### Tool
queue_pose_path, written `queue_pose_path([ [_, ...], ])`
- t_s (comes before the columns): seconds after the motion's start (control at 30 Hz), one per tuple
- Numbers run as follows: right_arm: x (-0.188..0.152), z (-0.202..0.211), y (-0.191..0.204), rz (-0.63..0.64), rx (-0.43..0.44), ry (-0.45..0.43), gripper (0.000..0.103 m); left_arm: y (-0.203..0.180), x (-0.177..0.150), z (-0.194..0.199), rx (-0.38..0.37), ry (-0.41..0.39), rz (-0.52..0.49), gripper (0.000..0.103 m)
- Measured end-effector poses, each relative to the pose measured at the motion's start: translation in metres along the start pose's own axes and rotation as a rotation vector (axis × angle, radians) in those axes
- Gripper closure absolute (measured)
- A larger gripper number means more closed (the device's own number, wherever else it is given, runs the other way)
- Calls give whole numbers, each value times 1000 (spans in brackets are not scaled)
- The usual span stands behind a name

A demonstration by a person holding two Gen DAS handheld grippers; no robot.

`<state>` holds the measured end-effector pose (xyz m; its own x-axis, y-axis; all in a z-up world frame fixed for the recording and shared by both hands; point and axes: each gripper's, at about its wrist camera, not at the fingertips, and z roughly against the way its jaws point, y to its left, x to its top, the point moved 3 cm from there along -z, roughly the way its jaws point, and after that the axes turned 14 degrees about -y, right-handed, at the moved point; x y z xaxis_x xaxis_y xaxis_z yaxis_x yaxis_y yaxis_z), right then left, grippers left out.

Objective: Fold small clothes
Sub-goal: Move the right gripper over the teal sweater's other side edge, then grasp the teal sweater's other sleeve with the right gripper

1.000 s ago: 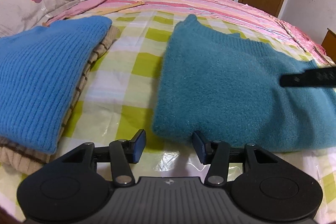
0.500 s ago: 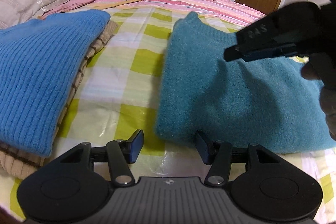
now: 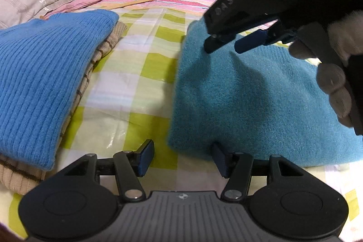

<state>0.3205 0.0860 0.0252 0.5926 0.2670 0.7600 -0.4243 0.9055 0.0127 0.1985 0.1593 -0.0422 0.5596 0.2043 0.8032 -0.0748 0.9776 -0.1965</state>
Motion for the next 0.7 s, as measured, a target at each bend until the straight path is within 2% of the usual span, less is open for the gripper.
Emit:
queue_pose_path([
  [0.07, 2, -5, 2, 4, -3, 13, 58, 0, 0, 0, 0, 0, 0, 41],
  [0.6, 10, -19, 8, -8, -18, 40, 56, -1, 0, 0, -1, -1, -2, 41],
  [0.7, 14, -22, 11, 14, -37, 46, 52, -1, 1, 0, -1, -1, 2, 41],
])
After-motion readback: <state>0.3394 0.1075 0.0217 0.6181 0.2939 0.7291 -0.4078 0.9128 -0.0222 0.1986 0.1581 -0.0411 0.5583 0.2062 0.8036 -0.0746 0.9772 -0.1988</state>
